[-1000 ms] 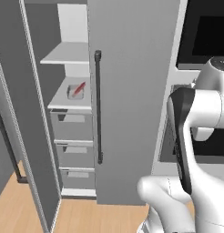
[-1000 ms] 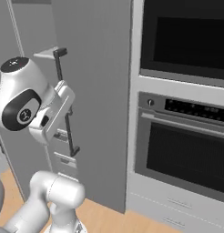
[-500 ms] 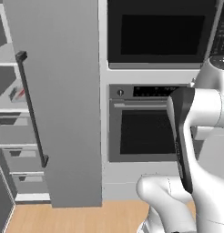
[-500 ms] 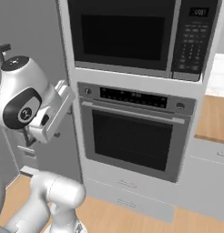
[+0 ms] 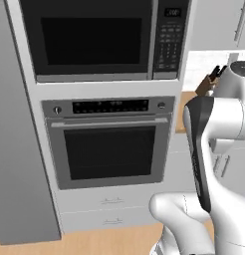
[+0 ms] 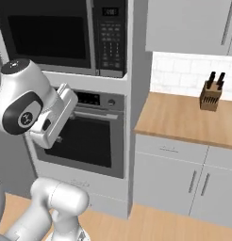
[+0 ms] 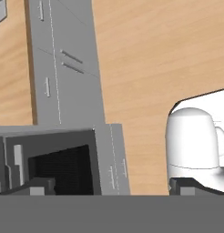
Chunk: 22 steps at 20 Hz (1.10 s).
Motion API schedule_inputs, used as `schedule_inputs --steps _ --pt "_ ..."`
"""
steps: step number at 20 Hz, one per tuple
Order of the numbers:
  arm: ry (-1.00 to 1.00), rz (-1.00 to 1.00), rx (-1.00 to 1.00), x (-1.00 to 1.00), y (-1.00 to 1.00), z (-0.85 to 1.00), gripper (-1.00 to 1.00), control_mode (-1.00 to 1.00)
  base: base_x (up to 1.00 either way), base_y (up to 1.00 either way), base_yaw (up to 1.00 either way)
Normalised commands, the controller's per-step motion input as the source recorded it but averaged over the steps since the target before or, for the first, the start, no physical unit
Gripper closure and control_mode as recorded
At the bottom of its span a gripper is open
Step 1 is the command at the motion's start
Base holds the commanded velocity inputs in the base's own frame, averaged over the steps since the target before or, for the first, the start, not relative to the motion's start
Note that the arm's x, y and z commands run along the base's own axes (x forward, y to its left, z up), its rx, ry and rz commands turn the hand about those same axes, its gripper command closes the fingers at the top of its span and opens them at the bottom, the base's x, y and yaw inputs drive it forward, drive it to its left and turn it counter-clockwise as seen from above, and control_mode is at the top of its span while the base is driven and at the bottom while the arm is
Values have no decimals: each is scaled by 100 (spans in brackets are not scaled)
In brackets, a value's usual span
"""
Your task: Take the meat container that has the steak and place it on the second highest rack of the freezer. Then take the vegetable container that has the tomato and cucumber and place it on the highest rack of the freezer.
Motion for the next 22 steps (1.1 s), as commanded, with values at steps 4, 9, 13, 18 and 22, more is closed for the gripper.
schedule_inputs --steps 4,9,13,18,22 --pt "0 0 0 0 0 0 -100 100 41 -100 -1" --pt "0 0 0 0 0 0 -100 100 33 -100 -8" --pt "0 0 0 0 0 0 -100 100 22 -100 -26" --pt "0 0 0 0 0 0 -100 100 31 -98 -23" --pt "0 0 0 0 0 0 -100 100 58 -63 -1"
